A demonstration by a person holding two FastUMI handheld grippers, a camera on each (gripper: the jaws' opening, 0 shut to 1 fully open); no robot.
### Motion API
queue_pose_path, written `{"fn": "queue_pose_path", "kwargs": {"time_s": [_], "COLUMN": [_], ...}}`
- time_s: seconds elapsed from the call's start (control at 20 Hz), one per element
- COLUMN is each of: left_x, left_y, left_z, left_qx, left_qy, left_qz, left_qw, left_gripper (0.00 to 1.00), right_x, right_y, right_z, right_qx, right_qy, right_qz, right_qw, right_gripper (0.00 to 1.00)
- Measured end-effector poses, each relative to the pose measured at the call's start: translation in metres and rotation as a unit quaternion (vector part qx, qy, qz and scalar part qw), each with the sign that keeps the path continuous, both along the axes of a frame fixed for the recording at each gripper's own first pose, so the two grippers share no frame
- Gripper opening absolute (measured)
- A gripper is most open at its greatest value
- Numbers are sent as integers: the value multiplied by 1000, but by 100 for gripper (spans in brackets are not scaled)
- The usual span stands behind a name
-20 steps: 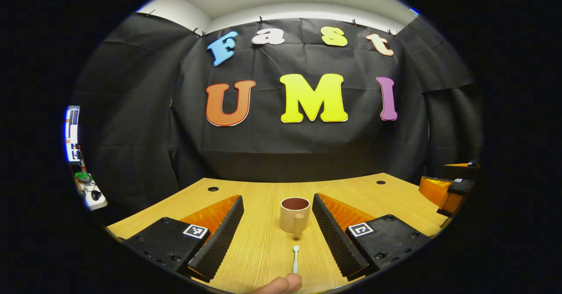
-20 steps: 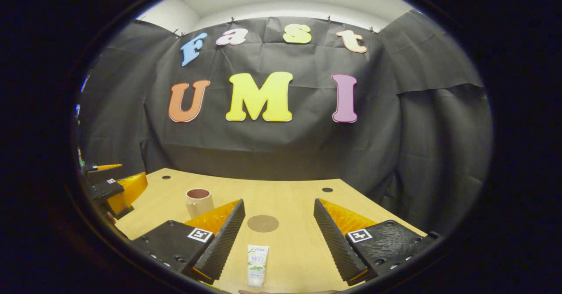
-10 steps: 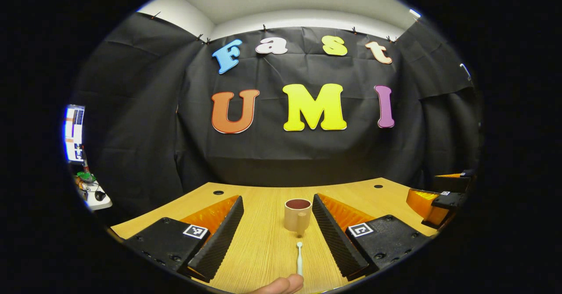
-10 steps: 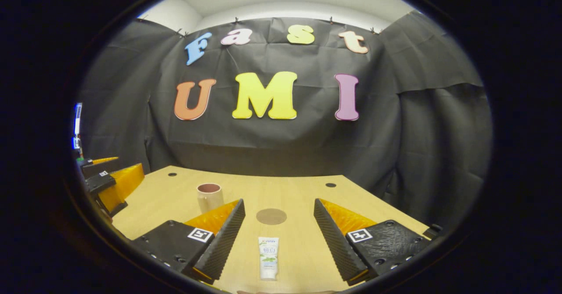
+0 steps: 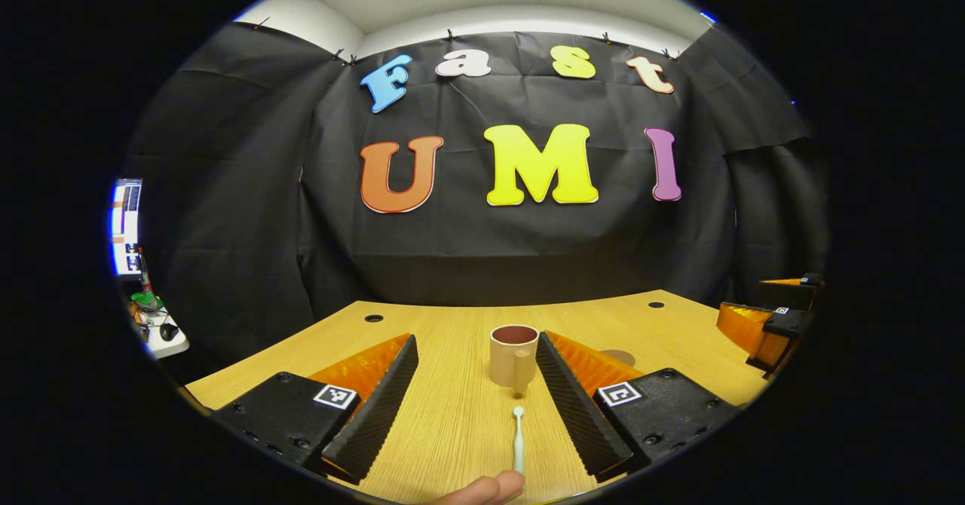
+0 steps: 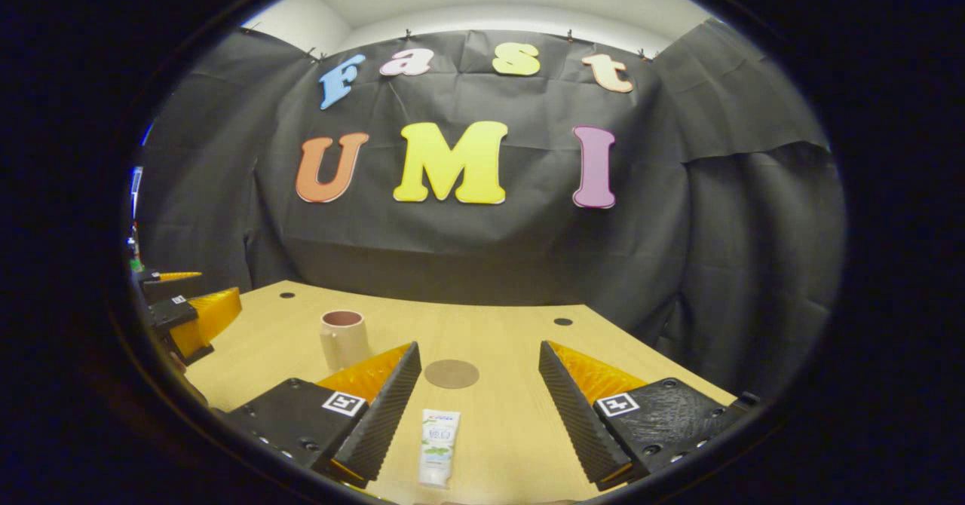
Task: Put the toothbrush and toothpaste on the desktop into the cup, then pick up the cup and place it on the coaster on the desktop.
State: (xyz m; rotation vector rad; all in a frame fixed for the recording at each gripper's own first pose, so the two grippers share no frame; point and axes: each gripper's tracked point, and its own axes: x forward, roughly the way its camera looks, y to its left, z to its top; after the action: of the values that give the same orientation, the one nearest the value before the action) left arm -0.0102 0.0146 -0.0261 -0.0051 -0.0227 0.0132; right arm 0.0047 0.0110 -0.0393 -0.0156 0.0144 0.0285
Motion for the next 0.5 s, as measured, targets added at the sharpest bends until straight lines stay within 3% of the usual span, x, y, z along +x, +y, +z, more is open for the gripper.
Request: {"fn": "queue_pose_path", "kwargs": {"time_s": [0.4, 0.5], "left_x": [10, 13], "left_y": [-6, -10], "left_z": [-11, -33], "left_qx": [-4, -7], "left_qy": [9, 41], "left_qz": [-9, -11], "left_qw": [1000, 999], "left_gripper": [100, 100], "right_x": [4, 3], "right_y": [-10, -5], "right_z": [-12, -22], "right_qx": [2, 2], "right_qy": [8, 17], "right_qz": [-18, -11], "right_qw": [1000, 1000], "right_gripper": [95, 95]}}
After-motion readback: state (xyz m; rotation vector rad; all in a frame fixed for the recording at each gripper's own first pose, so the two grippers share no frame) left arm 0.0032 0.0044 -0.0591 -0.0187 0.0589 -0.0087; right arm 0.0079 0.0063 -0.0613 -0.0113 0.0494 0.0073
